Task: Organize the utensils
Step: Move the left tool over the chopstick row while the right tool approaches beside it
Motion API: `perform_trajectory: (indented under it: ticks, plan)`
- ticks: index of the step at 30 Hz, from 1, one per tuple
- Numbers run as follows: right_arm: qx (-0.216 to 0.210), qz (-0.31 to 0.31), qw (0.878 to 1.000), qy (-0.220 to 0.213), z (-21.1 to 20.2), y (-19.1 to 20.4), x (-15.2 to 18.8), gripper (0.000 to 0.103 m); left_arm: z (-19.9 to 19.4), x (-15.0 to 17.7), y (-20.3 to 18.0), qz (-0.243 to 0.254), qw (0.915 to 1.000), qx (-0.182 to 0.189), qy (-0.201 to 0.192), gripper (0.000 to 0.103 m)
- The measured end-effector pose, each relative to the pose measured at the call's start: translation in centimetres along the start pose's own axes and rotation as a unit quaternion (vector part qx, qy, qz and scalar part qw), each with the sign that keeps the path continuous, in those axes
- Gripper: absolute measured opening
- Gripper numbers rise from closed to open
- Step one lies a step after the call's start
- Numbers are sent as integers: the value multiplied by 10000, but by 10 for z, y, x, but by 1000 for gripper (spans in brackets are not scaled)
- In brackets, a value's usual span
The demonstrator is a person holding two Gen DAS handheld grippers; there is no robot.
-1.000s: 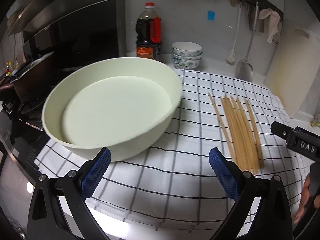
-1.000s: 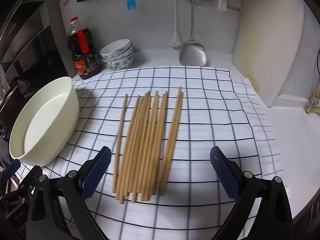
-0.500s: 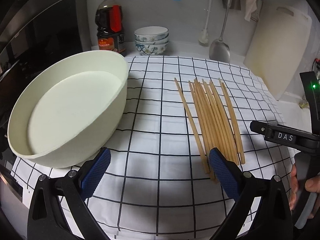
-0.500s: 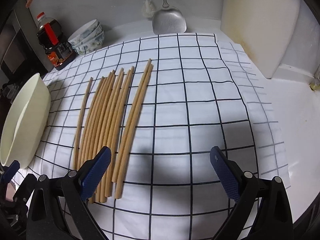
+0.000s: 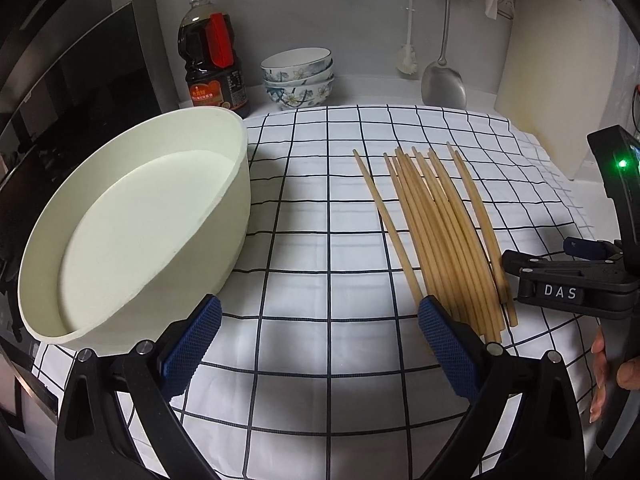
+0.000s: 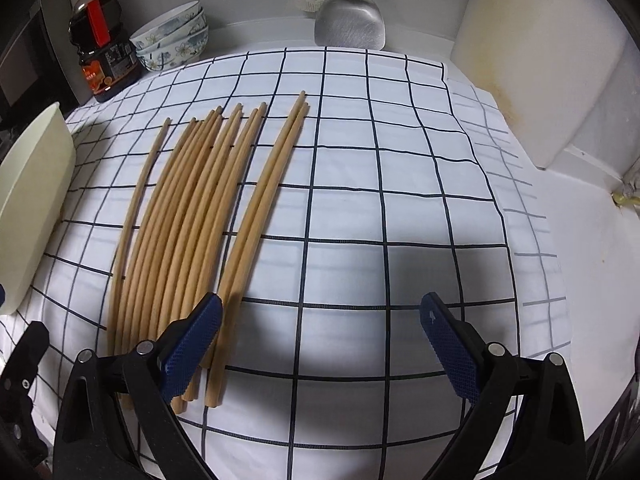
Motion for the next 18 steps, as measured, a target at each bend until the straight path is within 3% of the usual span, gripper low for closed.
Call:
perform_trajectory:
  ticks: [13,18]
  plan:
    - [-21,-14,10000,-32,5,3,2,95,13,-2,-1,4,9999,-134,82,97]
    - [190,-226,9995,-108,7,8,2,95,14,-3,-4,41,9997,-228,65,97]
Point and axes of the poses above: each gripper's, at about its wrist camera, not at the fingertips, and z roughly the way its jaws point, y to its left, x to its underside, the point moved 3 cm from there along z, roughly the way its jaws point, and after that the axes turned 12 degrees about x, right-handed, at the moved point
